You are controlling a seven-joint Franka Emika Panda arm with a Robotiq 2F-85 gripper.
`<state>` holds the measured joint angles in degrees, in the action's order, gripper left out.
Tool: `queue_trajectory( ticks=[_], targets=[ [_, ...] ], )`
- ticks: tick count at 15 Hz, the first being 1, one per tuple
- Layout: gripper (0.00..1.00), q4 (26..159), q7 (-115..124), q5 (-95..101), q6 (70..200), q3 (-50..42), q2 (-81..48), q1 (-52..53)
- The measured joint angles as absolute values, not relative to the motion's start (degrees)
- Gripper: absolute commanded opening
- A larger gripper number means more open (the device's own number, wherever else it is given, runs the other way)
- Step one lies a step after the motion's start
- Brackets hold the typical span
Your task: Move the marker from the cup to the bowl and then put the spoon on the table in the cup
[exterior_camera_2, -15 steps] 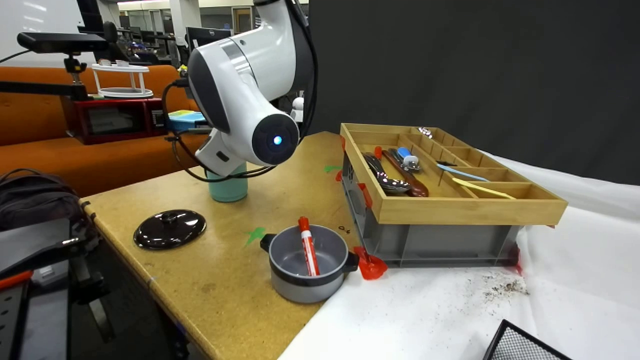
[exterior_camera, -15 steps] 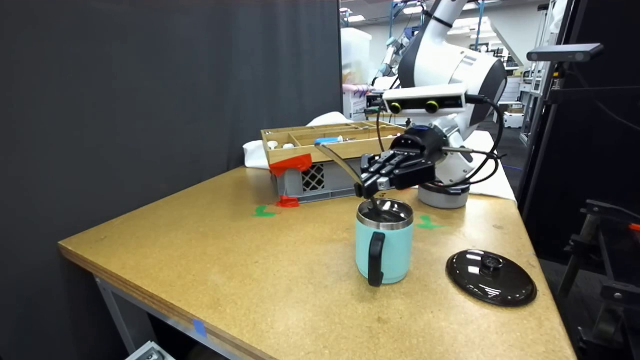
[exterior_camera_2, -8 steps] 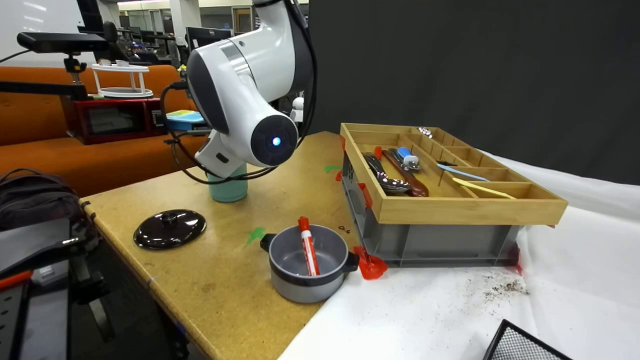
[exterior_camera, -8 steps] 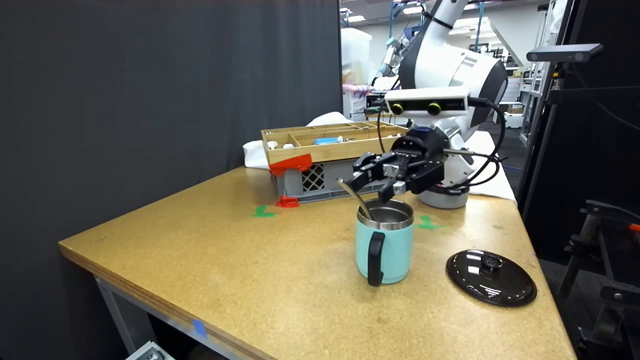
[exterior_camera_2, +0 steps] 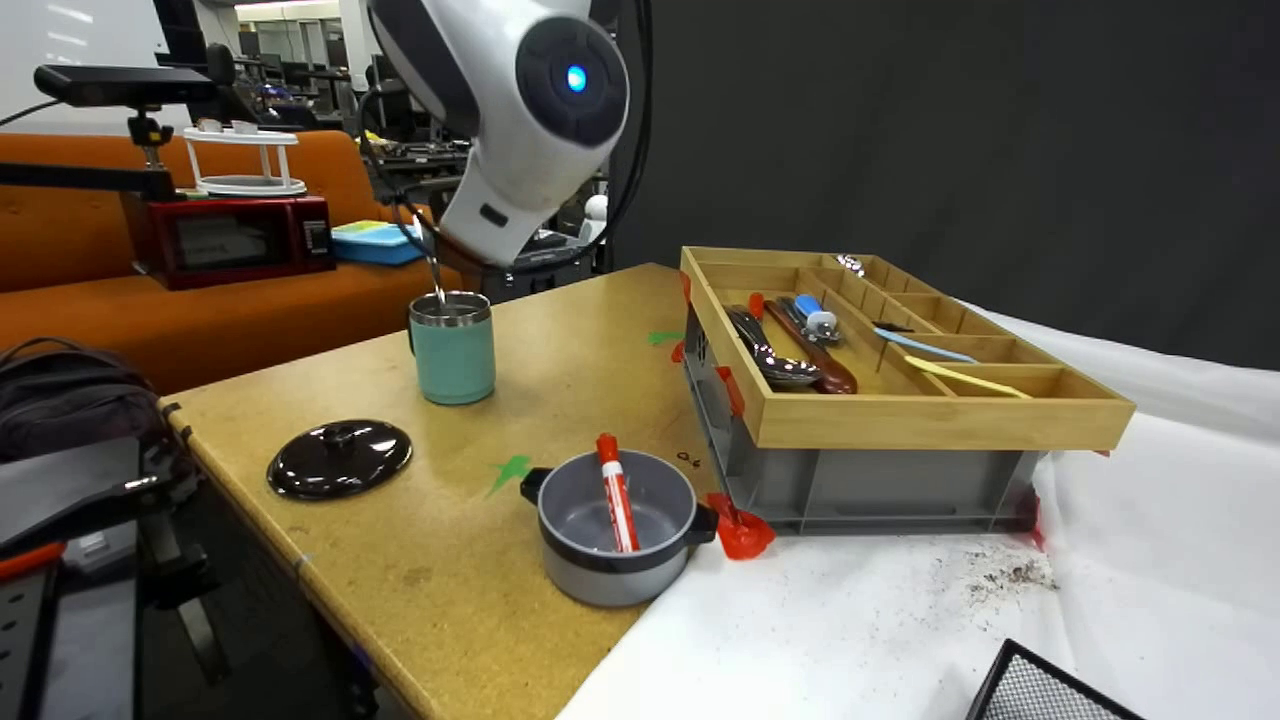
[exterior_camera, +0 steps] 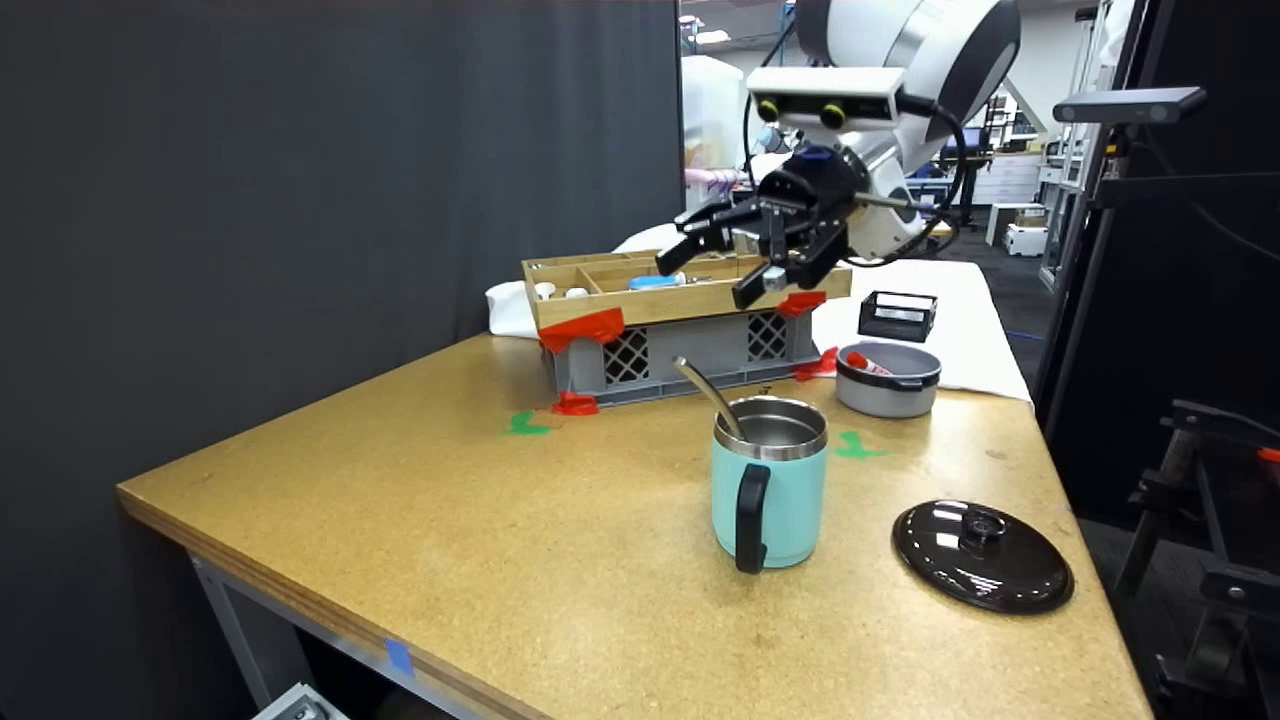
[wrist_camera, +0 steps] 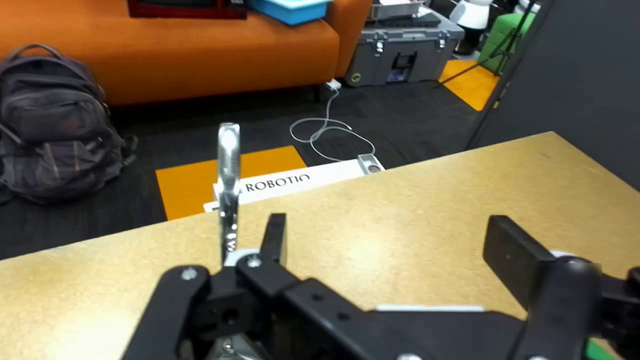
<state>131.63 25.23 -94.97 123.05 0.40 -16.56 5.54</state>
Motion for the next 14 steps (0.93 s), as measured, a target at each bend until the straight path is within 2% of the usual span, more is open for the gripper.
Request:
queue_trajectory(
  ticks=[7, 14],
  targets=[
    [1.0, 133.03, 47.73, -76.13, 142.55, 2.89, -2.61, 7.97],
    [1.0, 133.98, 74.5, -47.2, 140.18, 4.33, -0.72, 8.2]
  ],
)
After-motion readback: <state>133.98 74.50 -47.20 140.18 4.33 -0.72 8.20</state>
